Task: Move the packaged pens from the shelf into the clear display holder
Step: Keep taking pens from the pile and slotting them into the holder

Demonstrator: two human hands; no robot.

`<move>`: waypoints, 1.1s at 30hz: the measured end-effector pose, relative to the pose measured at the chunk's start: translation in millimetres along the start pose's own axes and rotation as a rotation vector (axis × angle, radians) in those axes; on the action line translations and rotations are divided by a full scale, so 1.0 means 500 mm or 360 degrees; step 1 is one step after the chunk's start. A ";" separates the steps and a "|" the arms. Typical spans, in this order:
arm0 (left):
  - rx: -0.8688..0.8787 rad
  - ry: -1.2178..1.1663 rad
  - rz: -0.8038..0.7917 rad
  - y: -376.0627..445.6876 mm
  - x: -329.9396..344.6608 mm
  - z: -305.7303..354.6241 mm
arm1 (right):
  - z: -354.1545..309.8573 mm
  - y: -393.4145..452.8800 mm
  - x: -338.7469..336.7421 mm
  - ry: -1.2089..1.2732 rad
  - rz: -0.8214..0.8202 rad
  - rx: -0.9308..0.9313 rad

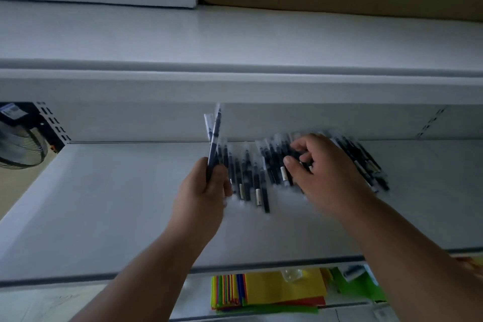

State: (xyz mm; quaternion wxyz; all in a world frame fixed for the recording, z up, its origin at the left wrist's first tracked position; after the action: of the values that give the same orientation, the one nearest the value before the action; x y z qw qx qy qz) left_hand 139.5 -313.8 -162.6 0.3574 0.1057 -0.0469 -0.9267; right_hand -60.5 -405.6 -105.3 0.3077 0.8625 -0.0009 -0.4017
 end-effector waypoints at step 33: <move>-0.0425 -0.0779 -0.0323 -0.070 0.033 0.001 | 0.068 0.003 0.101 -0.0853 -0.0549 0.0398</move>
State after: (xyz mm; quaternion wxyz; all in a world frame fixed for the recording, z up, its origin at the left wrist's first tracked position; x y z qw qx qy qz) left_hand 104.6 -299.3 -170.7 0.2519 -0.1647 0.0013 -0.9536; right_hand -49.4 -437.6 -156.2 0.1159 0.7448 0.0148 -0.6570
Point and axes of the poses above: each hand's wrist, its own y-axis towards the middle knuckle, its own x-axis out of the palm, z = x × y, the point moved 8 cm from there along y, towards the middle knuckle, and after that the axes turned 13 degrees about z, right-handed, at the moved point
